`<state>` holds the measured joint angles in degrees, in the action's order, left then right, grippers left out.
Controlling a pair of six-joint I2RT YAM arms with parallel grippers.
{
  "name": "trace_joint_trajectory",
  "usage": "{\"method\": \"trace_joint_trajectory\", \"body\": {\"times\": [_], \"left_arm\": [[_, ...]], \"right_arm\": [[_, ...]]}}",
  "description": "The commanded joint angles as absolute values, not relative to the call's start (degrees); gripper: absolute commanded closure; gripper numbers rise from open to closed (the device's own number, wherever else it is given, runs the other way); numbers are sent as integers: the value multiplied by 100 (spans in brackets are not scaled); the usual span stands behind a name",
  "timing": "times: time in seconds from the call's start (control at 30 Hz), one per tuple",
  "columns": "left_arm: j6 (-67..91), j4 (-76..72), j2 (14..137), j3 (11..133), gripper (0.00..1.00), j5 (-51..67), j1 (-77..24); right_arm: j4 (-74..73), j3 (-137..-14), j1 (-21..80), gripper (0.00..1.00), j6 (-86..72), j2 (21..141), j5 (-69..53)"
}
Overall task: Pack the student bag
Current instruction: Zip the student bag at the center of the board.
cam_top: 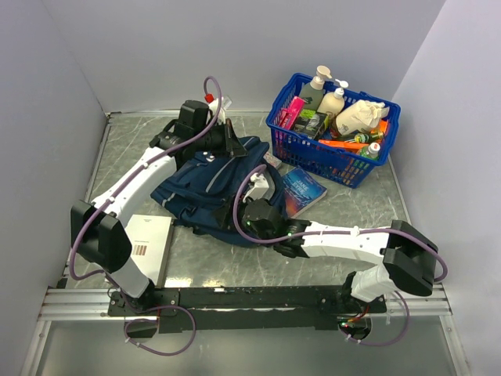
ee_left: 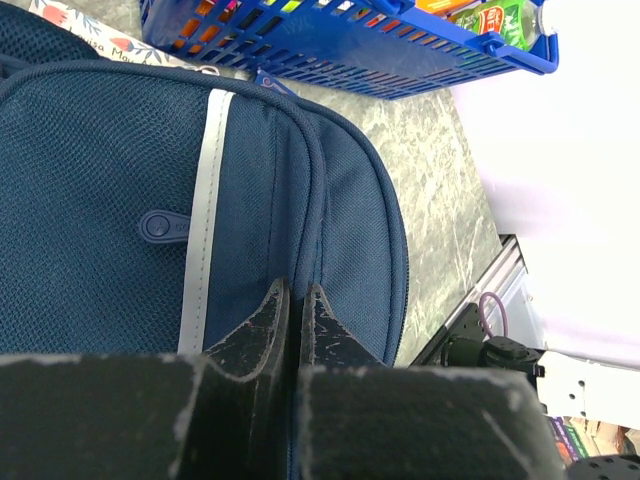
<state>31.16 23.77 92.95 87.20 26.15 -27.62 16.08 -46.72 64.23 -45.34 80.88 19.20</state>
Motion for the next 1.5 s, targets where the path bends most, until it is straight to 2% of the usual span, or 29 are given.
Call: {"method": "trace_joint_trajectory", "body": {"times": [0.0, 0.27, 0.37, 0.43, 0.97, 1.07, 1.1, 1.2, 1.23, 1.3, 1.43, 1.47], "left_arm": [[3384, 1494, 9061, 9378, 99, 3050, -2812], [3401, 1494, 9149, 9475, 99, 2997, -2812], [3436, 1450, 9158, 9440, 99, 2997, -2812], [3454, 1407, 9149, 9352, 99, 2988, -2812], [3507, 1336, 9026, 8912, 99, 3155, -2821], [3411, 1371, 9018, 8868, 99, 3103, -2821], [3384, 1371, 9026, 8851, 99, 3085, -2821], [3200, 1485, 9105, 8824, 91, 3076, -2821], [3104, 1572, 9123, 8842, 79, 3085, -2821], [2595, 2063, 9263, 9052, 68, 3164, -2813], [1513, 3092, 9413, 9413, 57, 3663, -2332], [1111, 3433, 9404, 9387, 55, 4405, -2146]], "right_arm": [[1494, -4325, 6319, 37, -4834, 8156, 2004], [1819, -3867, 6170, 40, -5211, 8077, 2127], [2029, -3771, 6091, 51, -5265, 8095, 2276], [2118, -3814, 6065, 55, -5221, 8121, 2294], [2417, -4491, 6038, 52, -4448, 8464, 2672], [2610, -4430, 6099, 60, -4193, 8350, 2698], [2636, -4447, 6108, 70, -4123, 8324, 2724], [2365, -4517, 6179, 86, -4017, 8183, 2716], [2260, -4491, 6196, 89, -4008, 8157, 2707], [2154, -4378, 6205, 95, -4060, 8025, 2646], [1943, -4202, 6205, 100, -4105, 7753, 2567], [1873, -4184, 6205, 100, -4113, 7656, 2575]]}}
